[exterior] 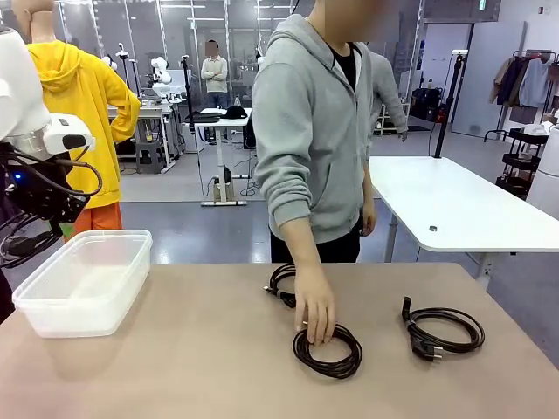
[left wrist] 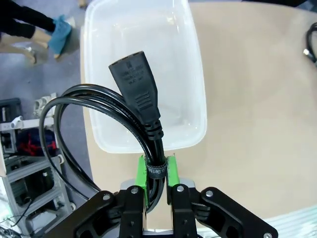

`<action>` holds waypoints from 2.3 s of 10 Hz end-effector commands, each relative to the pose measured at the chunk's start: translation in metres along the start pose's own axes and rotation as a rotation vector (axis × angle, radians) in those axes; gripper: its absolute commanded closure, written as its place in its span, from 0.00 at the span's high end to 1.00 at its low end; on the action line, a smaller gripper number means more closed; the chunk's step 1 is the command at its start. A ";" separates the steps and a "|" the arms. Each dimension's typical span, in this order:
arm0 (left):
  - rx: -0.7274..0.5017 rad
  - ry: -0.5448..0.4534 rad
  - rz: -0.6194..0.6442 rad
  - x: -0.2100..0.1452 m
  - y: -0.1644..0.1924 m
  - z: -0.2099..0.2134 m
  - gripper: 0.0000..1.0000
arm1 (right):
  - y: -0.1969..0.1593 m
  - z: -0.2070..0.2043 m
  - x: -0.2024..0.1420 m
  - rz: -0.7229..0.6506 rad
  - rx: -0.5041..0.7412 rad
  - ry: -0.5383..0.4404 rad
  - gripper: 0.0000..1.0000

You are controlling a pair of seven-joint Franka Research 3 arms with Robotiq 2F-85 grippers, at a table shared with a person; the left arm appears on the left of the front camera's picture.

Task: Organize and store the cables.
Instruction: Place the Power Cable into the Organizing box.

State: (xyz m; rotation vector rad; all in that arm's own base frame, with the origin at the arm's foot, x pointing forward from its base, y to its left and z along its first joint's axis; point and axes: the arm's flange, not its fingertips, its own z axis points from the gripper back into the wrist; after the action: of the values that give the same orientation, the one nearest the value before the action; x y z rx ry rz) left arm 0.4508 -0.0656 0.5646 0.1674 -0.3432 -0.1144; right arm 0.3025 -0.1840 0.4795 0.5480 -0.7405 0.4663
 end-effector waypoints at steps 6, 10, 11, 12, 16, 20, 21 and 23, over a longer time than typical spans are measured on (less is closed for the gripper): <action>0.024 -0.037 -0.025 0.039 0.024 -0.039 0.18 | -0.001 0.001 0.001 0.016 0.009 -0.013 1.00; 0.004 0.018 0.007 0.078 0.020 -0.108 0.18 | -0.001 0.001 0.001 0.016 0.009 -0.013 1.00; -0.027 0.042 0.028 0.084 0.018 -0.122 0.18 | -0.001 0.001 0.001 0.016 0.009 -0.013 1.00; -0.049 0.056 0.038 0.092 0.017 -0.140 0.18 | -0.001 0.001 0.001 0.016 0.009 -0.013 1.00; -0.121 0.190 0.032 0.099 0.006 -0.193 0.18 | -0.001 0.001 0.001 0.016 0.009 -0.013 1.00; -0.125 0.219 0.039 0.095 0.007 -0.195 0.93 | -0.001 0.001 0.001 0.016 0.009 -0.013 1.00; -0.122 0.215 0.042 0.097 0.007 -0.193 1.00 | -0.001 0.001 0.001 0.016 0.009 -0.013 1.00; -0.120 0.214 0.044 0.096 0.008 -0.189 1.00 | -0.001 0.001 0.001 0.016 0.009 -0.013 1.00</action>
State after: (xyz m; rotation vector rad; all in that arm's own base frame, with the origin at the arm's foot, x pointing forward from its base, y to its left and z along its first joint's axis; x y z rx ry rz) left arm 0.6071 -0.0466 0.4162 0.0618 -0.1415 -0.0628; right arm 0.3022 -0.1843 0.4796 0.5474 -0.7406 0.4657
